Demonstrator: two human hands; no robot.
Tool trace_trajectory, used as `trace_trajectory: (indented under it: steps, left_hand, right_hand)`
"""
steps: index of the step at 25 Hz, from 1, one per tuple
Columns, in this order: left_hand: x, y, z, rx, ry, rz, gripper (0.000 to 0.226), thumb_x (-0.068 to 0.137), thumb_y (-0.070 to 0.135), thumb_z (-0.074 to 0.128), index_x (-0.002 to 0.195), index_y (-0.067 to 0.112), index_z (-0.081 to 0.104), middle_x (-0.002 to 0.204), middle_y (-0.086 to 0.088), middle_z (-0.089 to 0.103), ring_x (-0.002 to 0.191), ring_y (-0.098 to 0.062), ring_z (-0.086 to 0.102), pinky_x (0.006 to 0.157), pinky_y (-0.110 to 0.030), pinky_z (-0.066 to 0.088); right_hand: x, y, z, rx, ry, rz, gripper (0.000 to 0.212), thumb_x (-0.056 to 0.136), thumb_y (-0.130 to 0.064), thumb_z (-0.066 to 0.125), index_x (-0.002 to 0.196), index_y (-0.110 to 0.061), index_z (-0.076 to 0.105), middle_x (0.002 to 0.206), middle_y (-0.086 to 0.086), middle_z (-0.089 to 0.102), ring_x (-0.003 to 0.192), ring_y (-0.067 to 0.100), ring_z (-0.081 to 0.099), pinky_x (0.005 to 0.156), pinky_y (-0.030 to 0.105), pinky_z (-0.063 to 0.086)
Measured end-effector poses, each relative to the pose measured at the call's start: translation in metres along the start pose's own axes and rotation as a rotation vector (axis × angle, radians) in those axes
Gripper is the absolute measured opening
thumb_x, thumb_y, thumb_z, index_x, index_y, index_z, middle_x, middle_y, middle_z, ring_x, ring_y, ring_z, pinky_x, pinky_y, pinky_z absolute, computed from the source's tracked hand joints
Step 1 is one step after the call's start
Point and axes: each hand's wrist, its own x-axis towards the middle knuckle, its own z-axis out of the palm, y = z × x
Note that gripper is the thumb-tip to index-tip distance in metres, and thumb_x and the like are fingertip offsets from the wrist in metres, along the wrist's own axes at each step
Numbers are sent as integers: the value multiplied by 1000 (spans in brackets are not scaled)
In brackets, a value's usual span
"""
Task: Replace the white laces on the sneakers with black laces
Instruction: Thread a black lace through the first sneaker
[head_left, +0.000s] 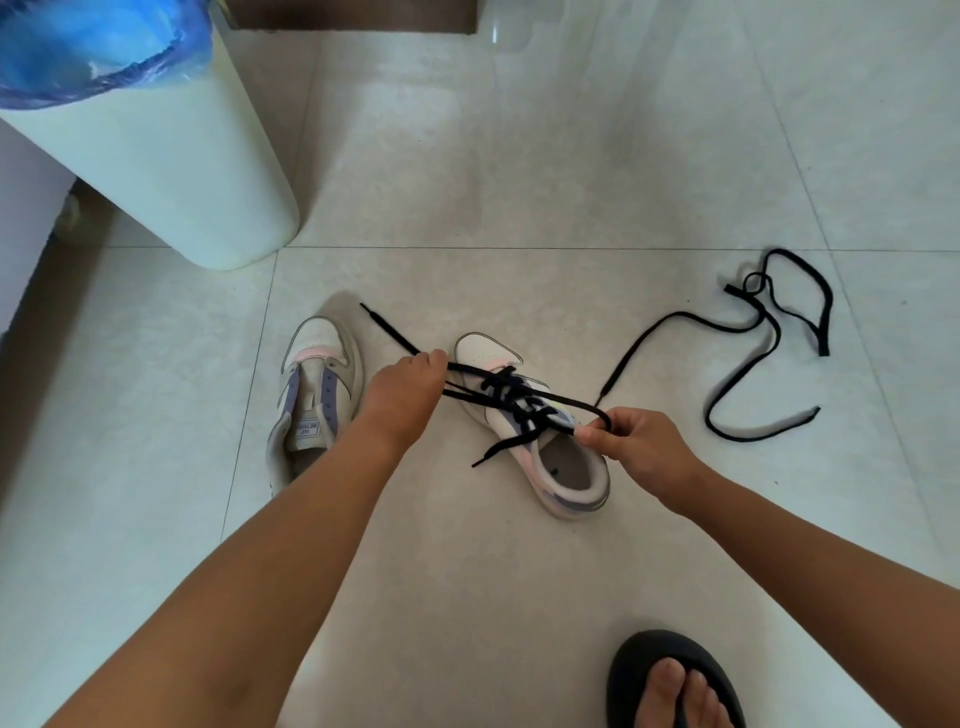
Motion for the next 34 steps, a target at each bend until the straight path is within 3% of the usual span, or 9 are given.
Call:
trace_trajectory:
  steps: [2,6,8,12,14,21,26,29,34]
  left_hand:
    - [-1,-1,4,-120,10,-75,19,92,-1,42,110,4,43,102,-11,57,88,-28,57,66,-32,37]
    - [7,13,-17,-1175,227,-545,16,95,26,52,92,12,47,79,-4,58,61,-18,56,54,-26,40]
    - [15,21,-39,-1464,223,-571,20,93,28,57,86,11,50,69,-4,61,44,-9,54,42,-19,39]
    - [23,34,-78,-1443,239,-357,19,86,23,68,76,14,54,65,-2,65,46,-8,57,44,-19,43]
    - [25,42,-91,-1457,230,-224,15,83,19,71,77,15,58,69,-1,66,55,-10,61,52,-23,50]
    - [9,46,-53,-1100,-233,40,45,99,30,44,143,24,36,113,4,60,106,-13,56,92,-21,40]
    - [4,26,-43,-869,-137,119,20,92,30,58,109,22,65,86,8,62,81,-7,56,83,-33,44]
    - [1,24,-49,-871,-115,169,6,91,23,60,90,18,59,81,9,46,77,-8,47,72,-21,39]
    - [-2,25,-74,-759,-375,252,25,93,16,47,79,-3,55,77,-7,44,69,-16,40,62,-28,33]
  right_hand:
    - [2,-5,0,46,8,-12,14,80,-15,72,68,-13,66,60,-5,58,47,-5,49,55,10,41]
    - [16,-29,1,419,-111,28,21,93,-27,55,90,-12,69,86,-1,69,79,5,65,70,22,47]
    - [25,-44,6,418,-179,43,28,96,-30,49,89,-11,67,77,3,65,71,14,62,63,21,43]
    - [32,-66,29,-441,-205,-183,22,97,-17,45,91,-10,66,80,1,56,74,15,50,58,20,35]
    - [31,-70,38,-573,-268,-205,22,95,-21,43,103,-10,61,92,3,60,86,19,54,69,26,41]
    - [33,-72,27,-115,-235,-50,36,98,-26,44,66,-13,55,57,-2,48,45,3,41,50,15,35]
    - [40,-58,14,-50,-313,-20,38,99,-38,42,91,-9,66,68,-3,63,61,11,55,62,21,41]
    - [41,-61,13,-66,-325,-6,39,97,-38,45,100,-7,68,71,-3,66,64,9,56,64,22,40]
    - [38,-63,12,0,-348,6,24,95,-27,53,93,-9,69,71,0,67,60,6,55,57,19,37]
